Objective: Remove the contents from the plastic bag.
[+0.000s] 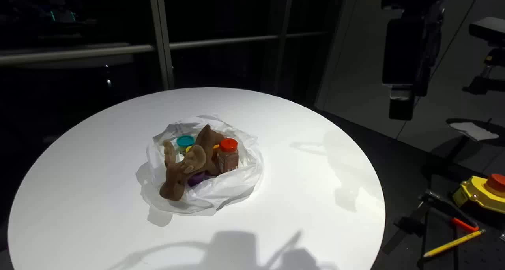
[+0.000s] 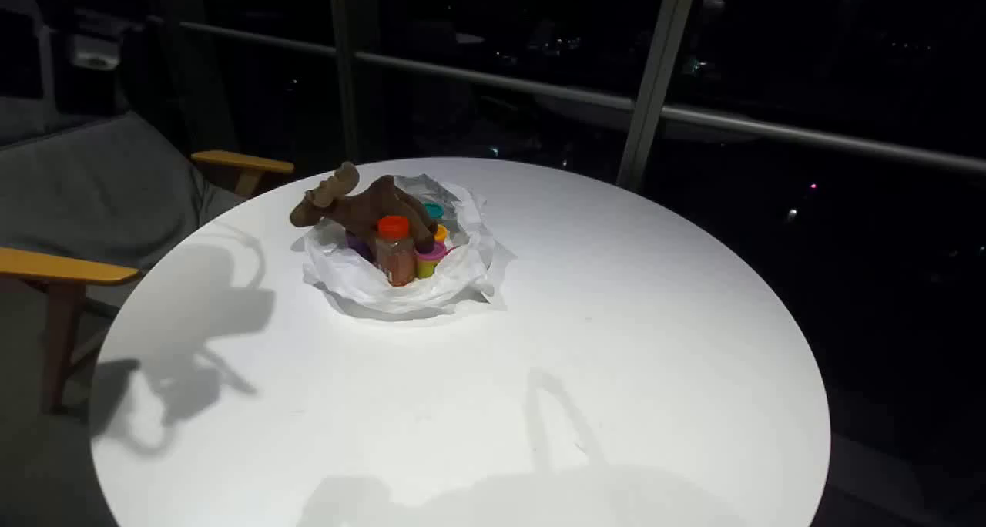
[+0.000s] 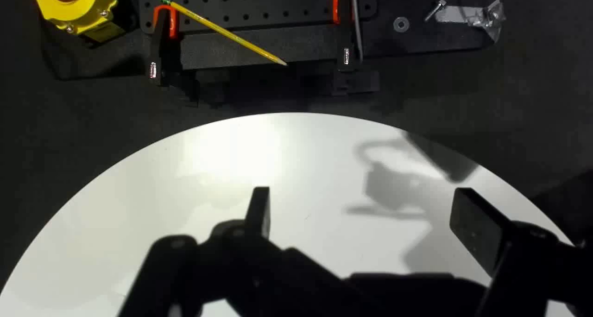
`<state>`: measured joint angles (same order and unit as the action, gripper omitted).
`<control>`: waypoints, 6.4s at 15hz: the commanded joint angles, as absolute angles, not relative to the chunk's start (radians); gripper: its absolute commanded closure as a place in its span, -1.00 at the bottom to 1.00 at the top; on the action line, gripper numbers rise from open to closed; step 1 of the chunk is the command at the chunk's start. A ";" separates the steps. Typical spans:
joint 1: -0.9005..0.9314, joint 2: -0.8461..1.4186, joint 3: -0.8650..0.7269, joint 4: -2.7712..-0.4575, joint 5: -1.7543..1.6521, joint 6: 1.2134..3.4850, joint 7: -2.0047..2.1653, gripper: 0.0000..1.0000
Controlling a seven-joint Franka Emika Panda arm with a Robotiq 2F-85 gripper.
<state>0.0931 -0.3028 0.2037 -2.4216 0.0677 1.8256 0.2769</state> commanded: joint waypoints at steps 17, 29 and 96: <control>0.103 -0.303 0.193 -2.409 0.065 1.825 0.279 -1.00; 0.094 -0.187 0.210 -2.351 0.150 1.985 0.469 -1.00; 0.165 0.173 0.061 -2.137 -0.305 2.215 1.032 -1.00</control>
<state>0.1425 0.1674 0.0375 -2.1834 -0.3215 2.2196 1.0417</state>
